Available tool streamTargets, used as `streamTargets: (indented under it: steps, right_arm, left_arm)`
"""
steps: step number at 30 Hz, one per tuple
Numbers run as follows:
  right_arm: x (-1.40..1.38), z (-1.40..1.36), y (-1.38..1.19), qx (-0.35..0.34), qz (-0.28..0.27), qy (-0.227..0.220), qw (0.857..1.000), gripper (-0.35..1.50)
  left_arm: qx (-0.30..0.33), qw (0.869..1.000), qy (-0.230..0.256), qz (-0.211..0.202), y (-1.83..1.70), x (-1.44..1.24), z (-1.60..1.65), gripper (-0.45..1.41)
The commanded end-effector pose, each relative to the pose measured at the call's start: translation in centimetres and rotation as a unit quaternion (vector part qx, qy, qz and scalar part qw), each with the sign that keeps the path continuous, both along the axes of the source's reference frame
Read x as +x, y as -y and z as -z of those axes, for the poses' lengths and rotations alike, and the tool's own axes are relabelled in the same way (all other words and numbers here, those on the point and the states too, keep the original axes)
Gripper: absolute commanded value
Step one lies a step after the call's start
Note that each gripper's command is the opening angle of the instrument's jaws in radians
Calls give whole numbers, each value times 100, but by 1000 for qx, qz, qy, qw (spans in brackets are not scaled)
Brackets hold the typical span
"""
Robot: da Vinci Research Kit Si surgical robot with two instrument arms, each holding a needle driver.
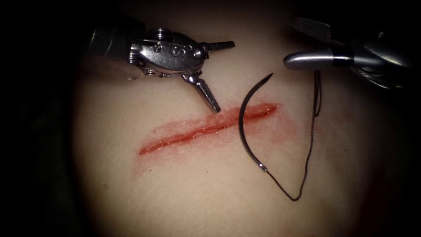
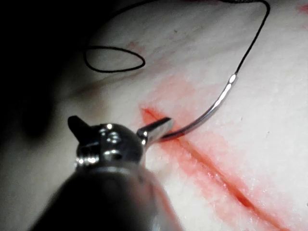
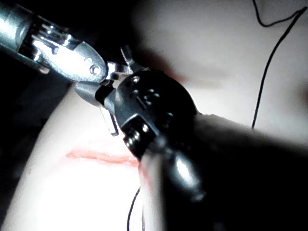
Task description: Wound Closure
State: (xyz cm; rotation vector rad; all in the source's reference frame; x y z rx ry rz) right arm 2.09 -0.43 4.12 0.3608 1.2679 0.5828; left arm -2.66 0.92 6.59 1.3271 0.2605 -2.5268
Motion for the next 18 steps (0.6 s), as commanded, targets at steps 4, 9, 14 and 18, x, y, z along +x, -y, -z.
streamTargets:
  steps: [4,9,14,18]
  right_arm:
    - [9,-1,-2,2,0,-2,1000,136]
    - [8,-1,-2,11,-2,-2,1000,136]
    - [8,-1,-1,16,-3,-3,1000,138]
    - [8,0,-1,22,-4,-3,1000,138]
  left_arm:
    - [-110,990,-3,-91,-17,-15,-10,115]
    - [-172,972,-22,-160,-22,-22,-13,86]
    - [-100,991,-56,-75,-10,-24,-21,85]
    - [-152,979,-43,-130,-3,-24,-29,85]
